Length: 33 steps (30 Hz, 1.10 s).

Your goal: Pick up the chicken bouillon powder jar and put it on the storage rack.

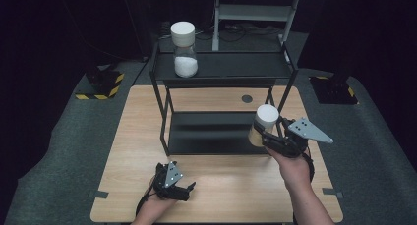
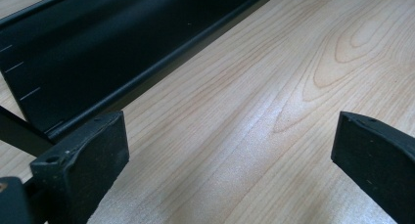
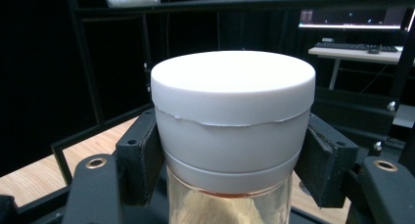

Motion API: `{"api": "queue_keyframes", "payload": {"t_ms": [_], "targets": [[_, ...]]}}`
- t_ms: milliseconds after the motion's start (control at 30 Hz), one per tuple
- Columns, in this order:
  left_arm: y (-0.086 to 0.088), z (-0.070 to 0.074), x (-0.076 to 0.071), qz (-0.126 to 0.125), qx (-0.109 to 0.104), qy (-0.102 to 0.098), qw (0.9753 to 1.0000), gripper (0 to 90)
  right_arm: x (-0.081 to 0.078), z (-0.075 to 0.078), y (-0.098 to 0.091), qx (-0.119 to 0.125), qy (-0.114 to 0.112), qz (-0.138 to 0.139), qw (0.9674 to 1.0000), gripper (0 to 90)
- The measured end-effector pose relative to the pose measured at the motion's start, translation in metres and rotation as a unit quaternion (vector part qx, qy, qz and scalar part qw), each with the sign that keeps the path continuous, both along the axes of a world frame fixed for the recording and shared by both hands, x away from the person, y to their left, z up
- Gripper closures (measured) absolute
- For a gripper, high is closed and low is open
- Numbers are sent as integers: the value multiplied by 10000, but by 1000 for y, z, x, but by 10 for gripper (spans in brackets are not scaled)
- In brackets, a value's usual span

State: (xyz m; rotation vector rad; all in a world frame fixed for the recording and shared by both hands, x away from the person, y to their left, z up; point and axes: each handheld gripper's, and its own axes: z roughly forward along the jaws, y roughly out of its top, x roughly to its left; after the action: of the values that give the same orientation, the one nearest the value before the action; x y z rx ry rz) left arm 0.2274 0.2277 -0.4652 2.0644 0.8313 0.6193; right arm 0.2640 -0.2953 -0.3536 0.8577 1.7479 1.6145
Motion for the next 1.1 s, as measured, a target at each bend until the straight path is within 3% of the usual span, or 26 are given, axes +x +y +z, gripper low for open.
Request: {"api": "queue_keyframes", "payload": {"t_ms": [300, 767, 1100], "targets": [[0, 0, 0, 1, -12, 0, 10000, 9, 4, 15, 1, 140, -116, -32, 9998, 335], [2, 0, 1, -4, -45, 16, 10000, 8, 9, 43, 2, 146, -355, -99, 9992, 335], [2, 0, 1, -12, -60, 18, 10000, 9, 16, 60, 2, 240, -407, -96, 9988, 335]]}}
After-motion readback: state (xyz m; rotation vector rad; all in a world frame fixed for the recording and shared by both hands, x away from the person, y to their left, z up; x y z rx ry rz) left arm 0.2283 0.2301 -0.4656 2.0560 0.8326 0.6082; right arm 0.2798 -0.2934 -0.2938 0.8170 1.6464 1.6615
